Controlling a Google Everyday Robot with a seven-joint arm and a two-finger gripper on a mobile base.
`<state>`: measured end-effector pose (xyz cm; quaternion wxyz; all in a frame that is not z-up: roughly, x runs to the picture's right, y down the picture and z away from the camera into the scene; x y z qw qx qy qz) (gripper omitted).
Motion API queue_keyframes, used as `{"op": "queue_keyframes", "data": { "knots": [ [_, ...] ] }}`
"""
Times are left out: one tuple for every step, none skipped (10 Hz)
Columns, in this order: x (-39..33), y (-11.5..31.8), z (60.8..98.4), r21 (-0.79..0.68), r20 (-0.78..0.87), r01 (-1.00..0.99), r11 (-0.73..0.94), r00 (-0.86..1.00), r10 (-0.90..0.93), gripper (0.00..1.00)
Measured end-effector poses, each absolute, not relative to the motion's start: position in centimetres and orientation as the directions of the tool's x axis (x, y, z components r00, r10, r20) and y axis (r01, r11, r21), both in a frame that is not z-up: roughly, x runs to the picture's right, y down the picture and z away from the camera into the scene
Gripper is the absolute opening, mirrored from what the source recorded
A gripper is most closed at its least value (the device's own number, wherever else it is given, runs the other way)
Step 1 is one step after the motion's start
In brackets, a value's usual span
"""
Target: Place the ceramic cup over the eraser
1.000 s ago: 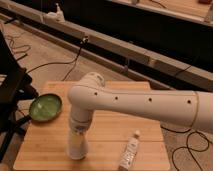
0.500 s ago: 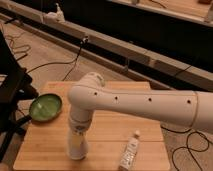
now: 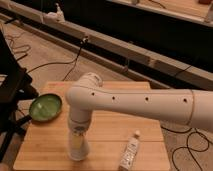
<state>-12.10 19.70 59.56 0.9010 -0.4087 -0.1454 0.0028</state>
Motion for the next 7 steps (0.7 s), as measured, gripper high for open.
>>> {"op": "queue_keyframes", "data": {
  "knots": [
    [-12.13, 19.79, 59.67, -0.738, 0.259, 0.118, 0.664, 0.959, 0.117, 0.62],
    [-12.19, 19.84, 59.85, -0.736, 0.259, 0.122, 0.666, 0.960, 0.110, 0.72],
    [-12.34, 19.85, 60.14, -0.733, 0.261, 0.124, 0.668, 0.959, 0.108, 0.79],
    [-12.51, 19.87, 60.38, -0.731, 0.265, 0.127, 0.670, 0.958, 0.108, 0.80],
    [-12.65, 19.90, 60.49, -0.731, 0.268, 0.129, 0.670, 0.957, 0.109, 0.80],
    [-12.68, 19.89, 60.49, -0.731, 0.269, 0.129, 0.671, 0.957, 0.109, 0.80],
    [-12.67, 19.88, 60.49, -0.730, 0.269, 0.128, 0.671, 0.957, 0.109, 0.80]
  ]
}}
